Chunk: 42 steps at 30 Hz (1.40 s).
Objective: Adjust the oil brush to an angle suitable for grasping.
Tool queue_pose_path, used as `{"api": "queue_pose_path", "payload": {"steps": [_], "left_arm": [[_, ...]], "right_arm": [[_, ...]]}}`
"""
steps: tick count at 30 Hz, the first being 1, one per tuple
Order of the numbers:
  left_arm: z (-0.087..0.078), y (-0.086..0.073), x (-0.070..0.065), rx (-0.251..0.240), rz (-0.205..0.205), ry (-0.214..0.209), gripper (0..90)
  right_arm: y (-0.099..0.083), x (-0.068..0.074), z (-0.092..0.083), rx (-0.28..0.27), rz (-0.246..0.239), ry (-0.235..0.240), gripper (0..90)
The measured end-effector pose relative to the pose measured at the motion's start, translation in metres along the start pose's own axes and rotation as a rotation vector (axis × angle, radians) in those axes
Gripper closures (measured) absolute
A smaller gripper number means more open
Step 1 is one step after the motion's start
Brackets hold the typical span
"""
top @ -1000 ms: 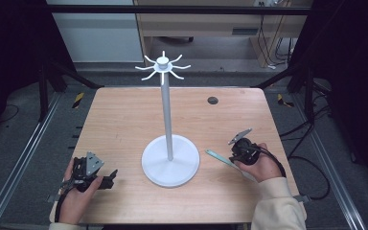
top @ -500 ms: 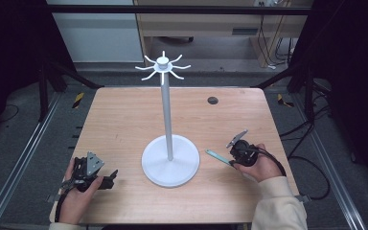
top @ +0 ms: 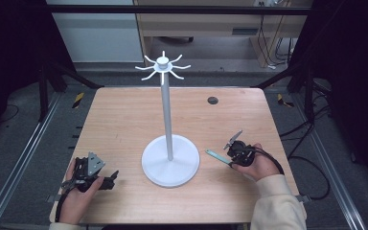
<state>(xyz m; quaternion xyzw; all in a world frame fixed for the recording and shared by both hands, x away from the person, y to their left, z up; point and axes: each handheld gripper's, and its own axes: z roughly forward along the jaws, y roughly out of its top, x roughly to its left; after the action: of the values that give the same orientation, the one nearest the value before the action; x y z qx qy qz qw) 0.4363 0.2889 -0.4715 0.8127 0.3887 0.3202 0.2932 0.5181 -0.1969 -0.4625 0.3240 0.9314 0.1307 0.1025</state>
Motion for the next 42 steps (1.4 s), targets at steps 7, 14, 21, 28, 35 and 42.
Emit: {"api": "queue_pose_path", "payload": {"steps": [7, 14, 21, 28, 35, 42], "left_arm": [[0.001, 0.000, -0.001, -0.001, -0.001, -0.001, 3.2], [0.001, 0.000, -0.001, 0.002, -0.001, -0.004, 3.5], [0.000, 0.000, 0.000, 0.007, 0.007, -0.002, 3.5], [0.000, 0.000, 0.000, 0.002, 0.001, -0.002, 3.5], [0.000, 0.000, 0.000, 0.000, -0.001, -0.002, 3.5], [0.000, 0.000, 0.000, 0.000, 0.002, 0.001, 3.4]], "right_arm": [[0.004, 0.000, 0.004, 0.025, -0.016, 0.011, 75.2], [0.003, -0.003, 0.006, 0.034, 0.002, 0.016, 77.3], [0.004, -0.004, 0.008, 0.036, 0.009, 0.025, 80.3], [0.002, -0.006, 0.007, 0.021, 0.027, 0.059, 82.4], [0.001, -0.008, -0.004, -0.041, 0.069, 0.061, 82.5], [0.004, -0.008, -0.016, -0.117, 0.077, 0.045, 82.5]]}}
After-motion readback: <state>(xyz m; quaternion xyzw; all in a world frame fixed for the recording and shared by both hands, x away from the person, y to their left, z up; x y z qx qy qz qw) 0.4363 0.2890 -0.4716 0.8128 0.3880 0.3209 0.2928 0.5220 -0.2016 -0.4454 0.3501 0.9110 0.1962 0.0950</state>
